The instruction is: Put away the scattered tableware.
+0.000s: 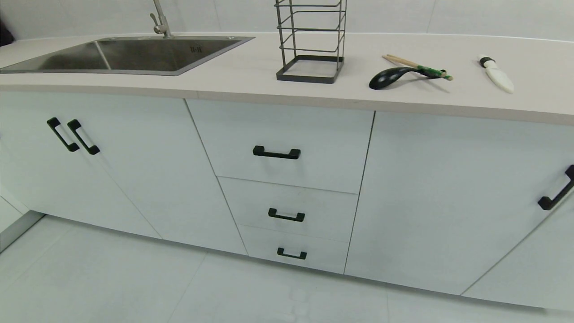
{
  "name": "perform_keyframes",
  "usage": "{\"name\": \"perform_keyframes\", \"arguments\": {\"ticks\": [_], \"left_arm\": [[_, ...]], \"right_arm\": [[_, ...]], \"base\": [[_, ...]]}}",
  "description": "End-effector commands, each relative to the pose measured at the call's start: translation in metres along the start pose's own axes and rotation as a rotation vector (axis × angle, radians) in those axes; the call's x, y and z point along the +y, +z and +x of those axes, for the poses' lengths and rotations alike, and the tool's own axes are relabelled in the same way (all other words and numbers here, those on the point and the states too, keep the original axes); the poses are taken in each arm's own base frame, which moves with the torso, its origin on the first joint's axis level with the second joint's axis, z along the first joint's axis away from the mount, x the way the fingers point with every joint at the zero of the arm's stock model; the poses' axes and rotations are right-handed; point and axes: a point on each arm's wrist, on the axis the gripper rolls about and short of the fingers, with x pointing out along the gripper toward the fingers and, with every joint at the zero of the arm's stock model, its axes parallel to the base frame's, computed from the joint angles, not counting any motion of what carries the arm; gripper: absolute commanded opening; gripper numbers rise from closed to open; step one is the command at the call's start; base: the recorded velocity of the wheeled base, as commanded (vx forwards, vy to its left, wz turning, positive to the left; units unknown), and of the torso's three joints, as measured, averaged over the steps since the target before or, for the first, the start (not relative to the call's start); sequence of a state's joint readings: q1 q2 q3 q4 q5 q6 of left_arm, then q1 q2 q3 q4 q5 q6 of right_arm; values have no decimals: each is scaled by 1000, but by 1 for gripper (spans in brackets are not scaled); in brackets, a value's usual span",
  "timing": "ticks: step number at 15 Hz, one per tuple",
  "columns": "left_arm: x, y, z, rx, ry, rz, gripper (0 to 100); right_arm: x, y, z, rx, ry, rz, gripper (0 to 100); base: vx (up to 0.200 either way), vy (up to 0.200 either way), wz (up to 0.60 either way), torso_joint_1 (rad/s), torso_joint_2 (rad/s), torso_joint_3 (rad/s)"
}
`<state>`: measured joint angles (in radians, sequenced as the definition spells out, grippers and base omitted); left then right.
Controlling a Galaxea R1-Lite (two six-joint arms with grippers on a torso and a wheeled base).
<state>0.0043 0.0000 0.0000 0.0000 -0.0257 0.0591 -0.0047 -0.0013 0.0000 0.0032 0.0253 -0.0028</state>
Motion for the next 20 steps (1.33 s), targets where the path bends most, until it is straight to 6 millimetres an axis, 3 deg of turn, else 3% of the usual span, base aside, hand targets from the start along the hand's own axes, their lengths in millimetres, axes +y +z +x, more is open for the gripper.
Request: {"name": "perform_keyframes", "arguments": {"ticks": [1, 5, 11, 20], "left_arm": [[0, 0, 0, 2, 0, 1, 100], [0, 0, 0, 0, 0, -2, 100], [0, 0, 0, 0, 2, -2, 100], [1, 0, 0, -1, 23, -78, 100]], "right_arm": [[0, 0, 0, 1, 1, 0, 0], [0, 0, 0, 1, 1, 0, 0], [0, 0, 0, 1, 1, 0, 0], [0, 0, 0, 1, 2, -3, 0]], "base": [[0, 0, 0, 0, 0, 0], [0, 0, 0, 0, 0, 0], [0, -200, 0, 3, 1, 4], [0, 0, 0, 0, 0, 0]]}}
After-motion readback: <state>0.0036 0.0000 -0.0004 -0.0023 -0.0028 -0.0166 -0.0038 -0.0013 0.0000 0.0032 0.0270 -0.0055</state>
